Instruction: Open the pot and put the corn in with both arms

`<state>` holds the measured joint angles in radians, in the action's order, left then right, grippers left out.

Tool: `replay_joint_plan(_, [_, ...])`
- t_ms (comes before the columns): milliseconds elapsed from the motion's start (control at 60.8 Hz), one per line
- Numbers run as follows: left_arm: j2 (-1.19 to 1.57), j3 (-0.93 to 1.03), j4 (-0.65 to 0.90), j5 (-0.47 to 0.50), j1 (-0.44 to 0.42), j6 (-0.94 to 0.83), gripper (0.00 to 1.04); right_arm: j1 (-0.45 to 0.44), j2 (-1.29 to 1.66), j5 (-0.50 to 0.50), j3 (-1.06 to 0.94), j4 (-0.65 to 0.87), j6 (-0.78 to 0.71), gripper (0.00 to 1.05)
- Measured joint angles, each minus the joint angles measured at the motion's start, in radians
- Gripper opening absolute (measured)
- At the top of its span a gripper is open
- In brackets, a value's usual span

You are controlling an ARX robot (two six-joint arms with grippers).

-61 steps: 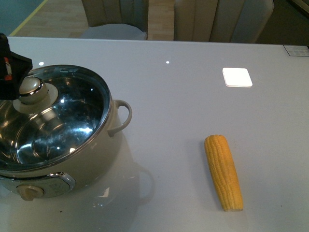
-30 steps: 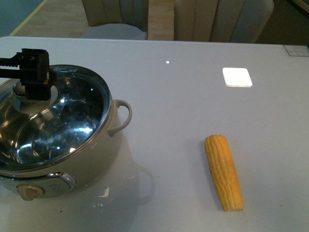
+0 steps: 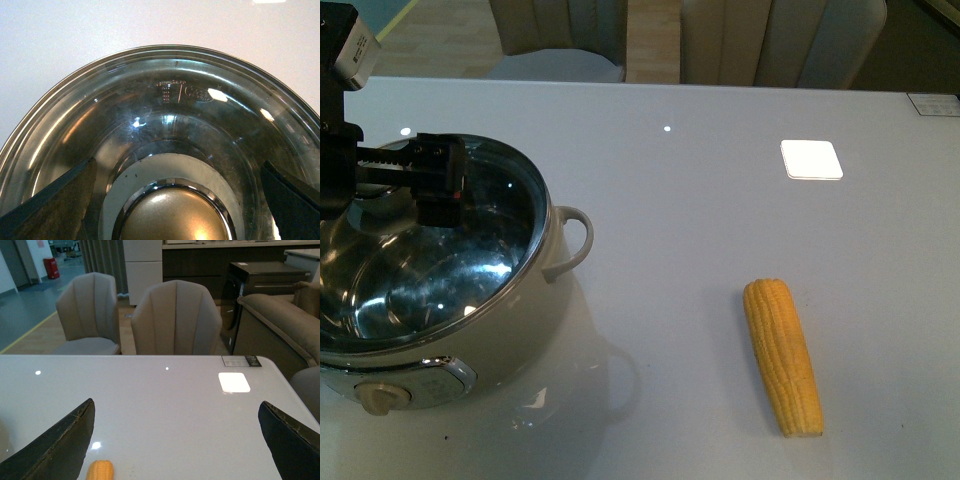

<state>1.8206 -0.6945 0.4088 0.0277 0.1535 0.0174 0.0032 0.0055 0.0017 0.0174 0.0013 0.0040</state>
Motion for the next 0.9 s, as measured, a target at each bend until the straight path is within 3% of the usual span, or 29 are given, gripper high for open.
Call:
replay_joint_plan(115, [0.002,0.000,0.006,0.007,-0.001,0.010,0.96,0.000,0.000,0.000,0.000,0.000,0.000,0.96])
replay_joint_plan(345, [0.003,0.000,0.008,0.011,-0.002,0.021,0.66,0.000,0.000,0.000,0.000,0.000,0.000,0.96])
replay_joint_plan(608, [0.004,0.000,0.011,0.022,-0.002,0.022,0.50,0.000,0.000,0.000,0.000,0.000,0.000,0.96])
replay_joint_plan(904, [0.003,0.000,0.013,0.026,0.001,0.026,0.44,0.000,0.000,0.000,0.000,0.000,0.000,0.96])
